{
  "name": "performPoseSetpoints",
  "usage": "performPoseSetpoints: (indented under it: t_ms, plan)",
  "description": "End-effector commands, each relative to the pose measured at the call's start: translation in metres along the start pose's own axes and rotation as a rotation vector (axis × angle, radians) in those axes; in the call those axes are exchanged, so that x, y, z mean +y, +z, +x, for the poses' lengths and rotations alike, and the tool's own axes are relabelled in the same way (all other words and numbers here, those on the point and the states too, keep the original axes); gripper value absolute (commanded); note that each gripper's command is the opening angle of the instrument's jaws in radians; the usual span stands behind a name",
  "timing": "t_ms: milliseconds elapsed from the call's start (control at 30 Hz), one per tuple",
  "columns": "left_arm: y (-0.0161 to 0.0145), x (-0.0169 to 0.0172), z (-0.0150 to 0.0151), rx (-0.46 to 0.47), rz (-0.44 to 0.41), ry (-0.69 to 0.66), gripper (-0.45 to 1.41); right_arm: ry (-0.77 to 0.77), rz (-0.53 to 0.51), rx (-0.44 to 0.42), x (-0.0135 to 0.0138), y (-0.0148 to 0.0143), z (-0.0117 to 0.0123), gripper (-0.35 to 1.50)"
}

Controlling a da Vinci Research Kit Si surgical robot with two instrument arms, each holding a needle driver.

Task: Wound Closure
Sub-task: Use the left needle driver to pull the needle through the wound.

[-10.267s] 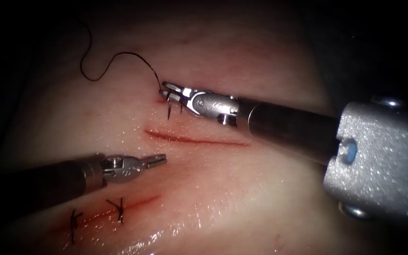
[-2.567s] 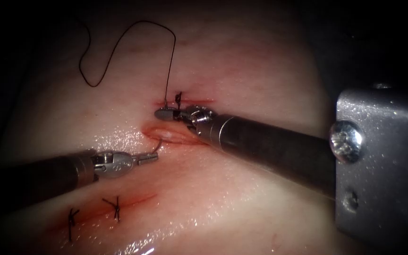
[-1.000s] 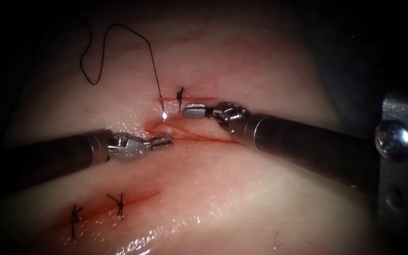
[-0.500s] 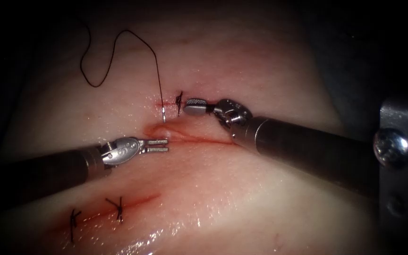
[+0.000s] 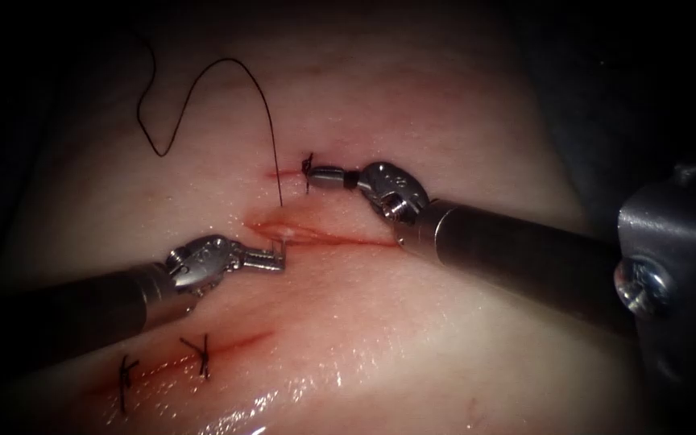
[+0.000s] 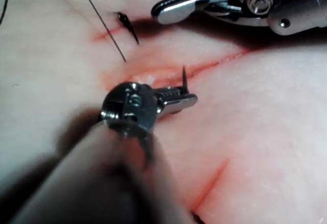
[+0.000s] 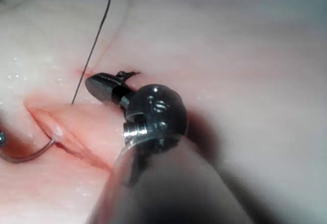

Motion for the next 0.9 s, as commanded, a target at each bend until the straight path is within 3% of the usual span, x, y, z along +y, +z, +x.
performPoseSetpoints:
  t_ms: [33,67,333,433,467,500,667,800,900]
  plan:
    - [0.0006,-0.0003,-0.0001,0.001,-0.012,-0.019,-0.45,-0.076,-0.020,-0.009,-0.0003,0.0010,-0.0002,-0.35]
    - [0.0006,0.0001,-0.0001,0.003,-0.045,-0.069,-0.45,-0.173,-0.025,-0.009,-0.0008,0.0010,-0.0005,-0.35]
    - [0.0004,0.0018,0.0009,-0.003,-0.133,-0.102,-0.45,-0.171,-0.007,-0.083,-0.0007,0.0009,-0.0004,-0.35]
    - [0.0001,0.0022,0.0023,-0.002,-0.101,0.045,-0.45,-0.172,-0.005,-0.084,-0.0003,0.0007,-0.0005,-0.35]
    - [0.0000,0.0024,0.0030,-0.008,-0.076,0.150,-0.45,-0.173,-0.003,-0.084,-0.0003,0.0005,-0.0005,-0.35]
    - [0.0000,0.0024,0.0030,-0.008,-0.076,0.150,-0.45,-0.173,-0.003,-0.084,-0.0003,0.0005,-0.0005,-0.35]
    - [-0.0006,0.0033,0.0058,0.049,0.019,0.523,-0.45,-0.134,-0.004,-0.075,-0.0002,-0.0003,-0.0007,-0.35]
    - [-0.0008,0.0033,0.0074,0.082,0.051,0.627,-0.45,-0.111,-0.005,-0.075,-0.0001,-0.0005,-0.0007,-0.35]
    - [-0.0013,0.0027,0.0098,0.113,0.114,0.735,-0.45,-0.064,-0.013,-0.075,-0.0002,-0.0005,-0.0008,-0.23]
